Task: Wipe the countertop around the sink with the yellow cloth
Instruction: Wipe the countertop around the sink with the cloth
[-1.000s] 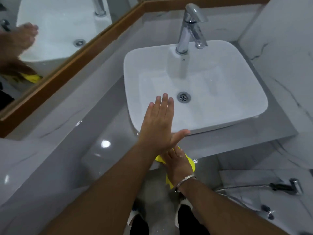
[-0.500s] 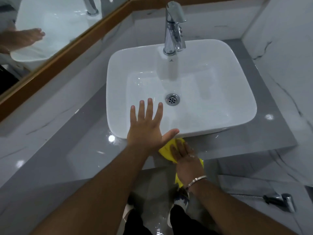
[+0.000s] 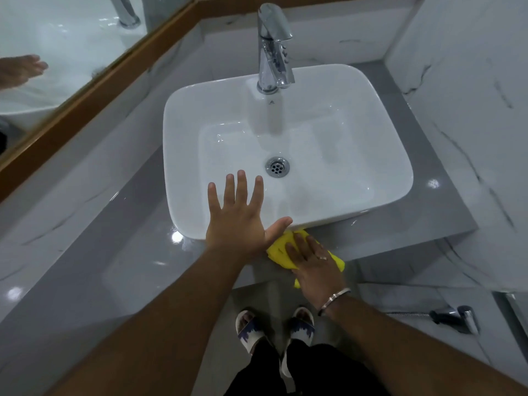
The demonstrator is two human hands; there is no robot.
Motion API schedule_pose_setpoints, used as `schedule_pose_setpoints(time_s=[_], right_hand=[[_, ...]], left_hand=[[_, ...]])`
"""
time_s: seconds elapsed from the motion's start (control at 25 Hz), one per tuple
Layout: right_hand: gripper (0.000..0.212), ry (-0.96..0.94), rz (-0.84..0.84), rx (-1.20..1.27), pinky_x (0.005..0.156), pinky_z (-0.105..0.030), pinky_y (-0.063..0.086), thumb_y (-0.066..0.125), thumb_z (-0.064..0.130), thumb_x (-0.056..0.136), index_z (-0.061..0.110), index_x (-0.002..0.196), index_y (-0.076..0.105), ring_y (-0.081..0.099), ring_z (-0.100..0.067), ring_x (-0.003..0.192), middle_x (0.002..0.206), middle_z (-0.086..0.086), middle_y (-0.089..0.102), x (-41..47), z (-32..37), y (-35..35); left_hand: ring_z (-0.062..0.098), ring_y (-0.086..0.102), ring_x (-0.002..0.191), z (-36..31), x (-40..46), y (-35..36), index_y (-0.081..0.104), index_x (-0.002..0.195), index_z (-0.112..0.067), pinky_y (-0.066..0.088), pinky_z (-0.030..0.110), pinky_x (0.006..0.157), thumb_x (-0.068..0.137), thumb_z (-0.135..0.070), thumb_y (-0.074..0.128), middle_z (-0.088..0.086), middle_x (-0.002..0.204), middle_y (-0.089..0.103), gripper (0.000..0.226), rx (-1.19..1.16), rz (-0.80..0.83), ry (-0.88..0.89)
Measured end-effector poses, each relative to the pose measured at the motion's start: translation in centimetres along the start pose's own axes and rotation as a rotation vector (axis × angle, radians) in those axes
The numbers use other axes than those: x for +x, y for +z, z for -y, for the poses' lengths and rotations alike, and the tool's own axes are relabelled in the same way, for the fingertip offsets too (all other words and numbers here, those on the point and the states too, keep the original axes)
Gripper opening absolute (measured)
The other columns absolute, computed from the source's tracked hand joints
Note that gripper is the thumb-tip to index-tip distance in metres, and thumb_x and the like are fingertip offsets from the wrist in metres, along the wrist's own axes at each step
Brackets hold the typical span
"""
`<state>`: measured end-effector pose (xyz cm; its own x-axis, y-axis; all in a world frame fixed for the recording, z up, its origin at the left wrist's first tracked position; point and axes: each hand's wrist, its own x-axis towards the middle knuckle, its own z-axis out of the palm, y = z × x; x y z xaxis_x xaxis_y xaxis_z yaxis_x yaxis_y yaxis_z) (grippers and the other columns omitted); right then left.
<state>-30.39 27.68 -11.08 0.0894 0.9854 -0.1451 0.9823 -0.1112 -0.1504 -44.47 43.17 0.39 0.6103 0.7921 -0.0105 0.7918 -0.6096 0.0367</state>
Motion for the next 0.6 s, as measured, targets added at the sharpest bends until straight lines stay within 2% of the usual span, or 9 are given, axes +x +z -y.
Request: schedule_pose_setpoints(time_s=[0.04,0.08,0.12,0.2,0.28,0.36,0.52,0.6], right_hand=[[0.074,0.041,0.025,-0.04,0.097,-0.052,0.047,0.075,0.029,0.063,0.013,0.131,0.053,0.048,-0.045,0.124,0.141,-0.022,0.047,-0.2,-1.5,-0.3],[0.066,0.132,0.029,-0.076,0.095,-0.052,0.048,0.068,0.028,0.068,0.01,0.13,0.054,0.049,-0.046,0.123,0.139,-0.024,0.047,-0.7,-3.4,-0.1],[0.057,0.261,0.015,-0.076,0.093,-0.053,0.049,0.054,0.029,0.076,0.007,0.129,0.055,0.05,-0.047,0.121,0.138,-0.026,0.048,-1.3,-5.2,-0.9],[0.056,0.43,-0.034,-0.041,0.095,-0.054,0.046,0.033,0.033,0.085,0.005,0.128,0.054,0.048,-0.049,0.121,0.14,-0.027,0.044,-2.4,-8.6,-2.0],[0.054,0.453,-0.067,-0.045,0.095,-0.054,0.044,0.034,0.033,0.084,0.003,0.122,0.057,0.05,-0.05,0.119,0.138,-0.027,0.043,-2.5,-9.7,-2.7],[0.055,0.489,-0.105,0.02,0.092,-0.053,0.045,0.038,0.036,0.082,0.009,0.126,0.055,0.047,-0.049,0.121,0.139,-0.027,0.045,-2.0,-8.9,-2.4],[0.054,0.247,-0.042,0.125,0.101,-0.046,0.04,0.046,0.036,0.084,0.023,0.136,0.047,0.034,-0.042,0.134,0.149,-0.012,0.04,-2.5,-9.0,-1.2],[0.054,0.296,-0.057,0.169,0.101,-0.047,0.042,0.044,0.038,0.085,0.026,0.137,0.046,0.032,-0.041,0.136,0.151,-0.01,0.037,-2.8,-12.6,-1.4]], left_hand=[[0.037,0.018,0.147,-0.1,0.0,0.0,0.025,0.152,-0.018,0.006,0.065,0.115,0.083,-0.083,0.011,0.019,0.16,0.021,0.096,-0.004,-0.004,0.0],[0.037,0.019,0.147,-0.1,0.0,0.0,0.025,0.152,-0.019,0.007,0.065,0.115,0.083,-0.083,0.011,0.019,0.16,0.022,0.096,-0.003,-0.009,0.001],[0.036,0.019,0.147,-0.2,0.1,0.1,0.026,0.152,-0.019,0.007,0.065,0.115,0.083,-0.082,0.011,0.019,0.16,0.021,0.095,-0.001,-0.022,0.004],[0.036,0.015,0.148,-0.1,0.1,0.1,0.027,0.152,-0.019,0.007,0.065,0.115,0.086,-0.079,0.013,0.018,0.161,0.017,0.09,0.009,-0.051,0.028],[0.037,0.011,0.149,-0.5,0.5,0.0,0.026,0.152,-0.019,0.006,0.065,0.115,0.088,-0.076,0.017,0.017,0.162,0.014,0.086,0.01,-0.084,0.07],[0.039,0.009,0.149,-3.4,1.7,0.0,0.026,0.153,-0.019,0.004,0.064,0.115,0.088,-0.076,0.018,0.017,0.162,0.013,0.087,-0.033,-0.123,0.129],[0.039,0.018,0.147,-14.5,5.7,-0.9,0.034,0.15,-0.017,0.007,0.062,0.117,0.09,-0.074,0.017,0.016,0.159,0.025,0.085,-0.175,-0.187,0.27],[0.037,0.015,0.148,-18.7,8.3,-0.7,0.028,0.152,-0.017,0.008,0.061,0.117,0.091,-0.072,0.02,0.016,0.16,0.021,0.083,-0.166,-0.169,0.329]])
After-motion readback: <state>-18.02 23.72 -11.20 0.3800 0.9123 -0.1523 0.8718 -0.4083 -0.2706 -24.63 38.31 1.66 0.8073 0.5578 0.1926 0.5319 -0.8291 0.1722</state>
